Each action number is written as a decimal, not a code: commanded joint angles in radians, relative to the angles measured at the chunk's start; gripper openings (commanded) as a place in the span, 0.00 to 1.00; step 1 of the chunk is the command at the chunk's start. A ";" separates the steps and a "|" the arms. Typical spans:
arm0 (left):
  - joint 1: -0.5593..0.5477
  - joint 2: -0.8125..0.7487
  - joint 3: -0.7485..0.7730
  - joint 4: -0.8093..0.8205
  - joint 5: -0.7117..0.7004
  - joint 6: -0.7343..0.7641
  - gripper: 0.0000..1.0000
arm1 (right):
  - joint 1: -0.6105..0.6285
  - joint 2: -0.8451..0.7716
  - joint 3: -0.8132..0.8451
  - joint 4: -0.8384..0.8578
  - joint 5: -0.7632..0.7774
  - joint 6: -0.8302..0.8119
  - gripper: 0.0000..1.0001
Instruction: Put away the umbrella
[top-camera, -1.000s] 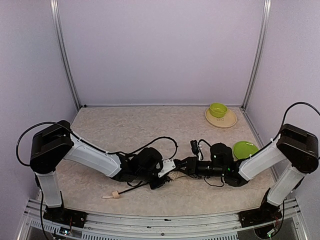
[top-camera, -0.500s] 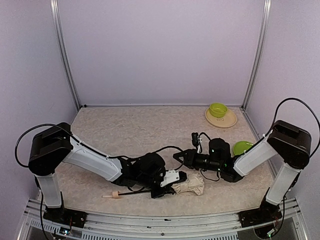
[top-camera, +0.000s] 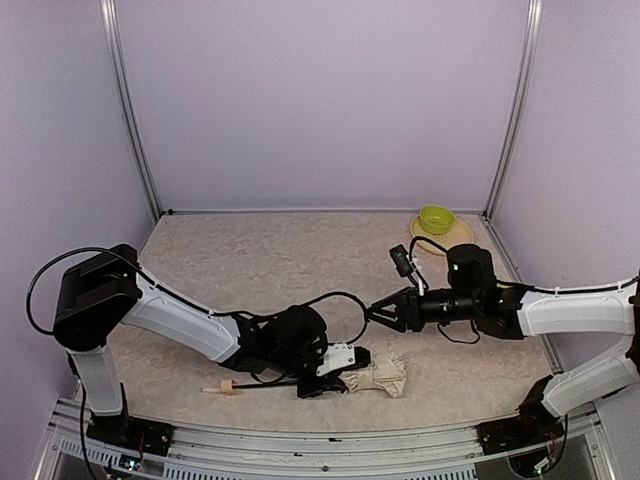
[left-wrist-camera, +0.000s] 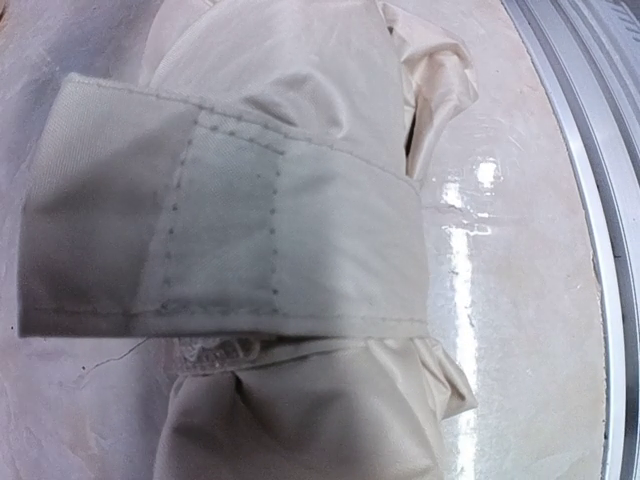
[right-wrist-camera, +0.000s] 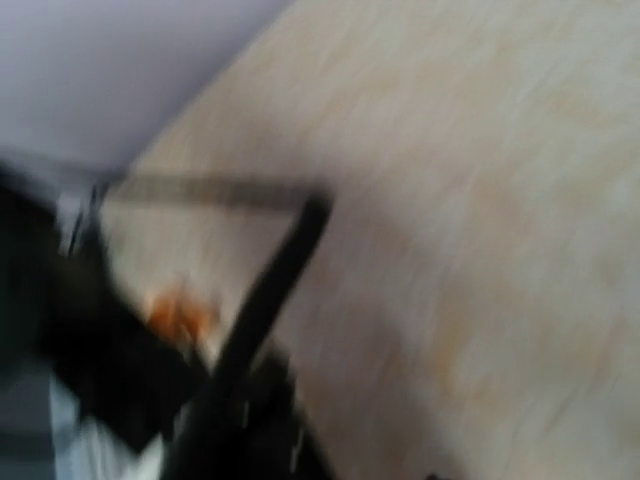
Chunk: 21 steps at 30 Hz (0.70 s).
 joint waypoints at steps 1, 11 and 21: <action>-0.007 -0.004 -0.042 -0.094 -0.007 0.049 0.00 | 0.003 0.022 -0.001 -0.307 -0.201 -0.211 0.43; -0.017 -0.004 -0.044 -0.109 -0.012 0.060 0.00 | 0.046 0.079 -0.008 -0.190 -0.310 -0.238 0.39; -0.025 0.000 -0.039 -0.116 -0.024 0.061 0.00 | 0.066 0.179 0.009 -0.157 -0.245 -0.225 0.27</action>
